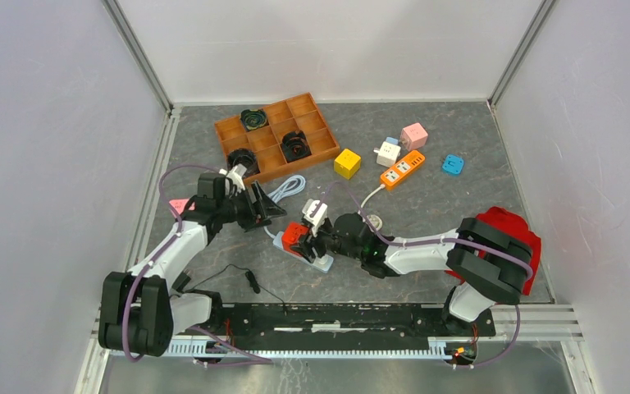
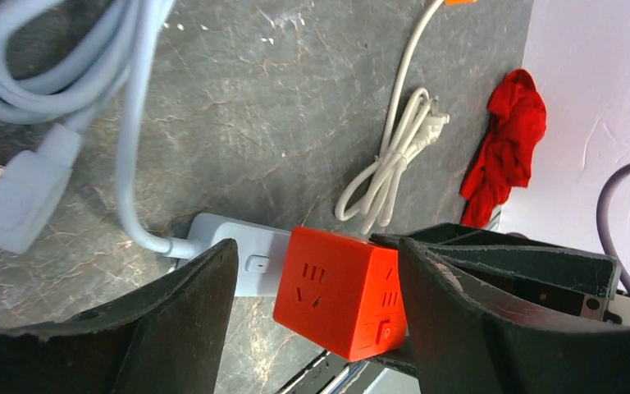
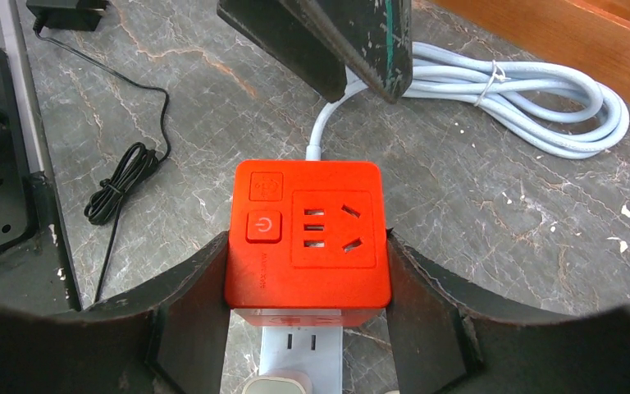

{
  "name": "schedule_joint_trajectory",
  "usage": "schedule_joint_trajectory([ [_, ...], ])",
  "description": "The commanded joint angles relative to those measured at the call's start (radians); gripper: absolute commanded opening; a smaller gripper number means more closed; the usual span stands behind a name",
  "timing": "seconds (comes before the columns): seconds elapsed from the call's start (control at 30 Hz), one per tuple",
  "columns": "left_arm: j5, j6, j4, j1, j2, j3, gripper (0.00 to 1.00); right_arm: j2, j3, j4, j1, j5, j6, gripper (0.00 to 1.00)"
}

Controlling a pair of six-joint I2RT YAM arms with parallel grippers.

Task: Insert the plug
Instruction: Insert the plug into the socket.

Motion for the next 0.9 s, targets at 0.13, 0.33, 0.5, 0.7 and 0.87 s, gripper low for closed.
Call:
schedule_joint_trajectory([
  [0.13, 0.04, -0.022, 0.009, -0.064, 0.008, -0.011, 0.76, 0.055, -0.059, -0.161, -0.005, 0.047, -0.004, 0.3],
  [0.33, 0.008, -0.032, -0.026, -0.104, 0.025, 0.0, 0.72, 0.051, -0.078, -0.158, -0.005, 0.047, -0.003, 0.3],
  [0.5, -0.02, -0.014, -0.053, -0.12, 0.054, 0.017, 0.68, 0.049, -0.054, -0.168, -0.005, 0.058, 0.0, 0.37],
  [0.7, -0.031, -0.002, -0.06, -0.121, 0.062, 0.027, 0.68, 0.004, 0.013, -0.211, -0.006, 0.058, 0.007, 0.65],
  [0.87, -0.047, 0.01, -0.074, -0.122, 0.063, 0.04, 0.68, -0.052, 0.078, -0.255, -0.005, 0.048, 0.017, 0.93],
])
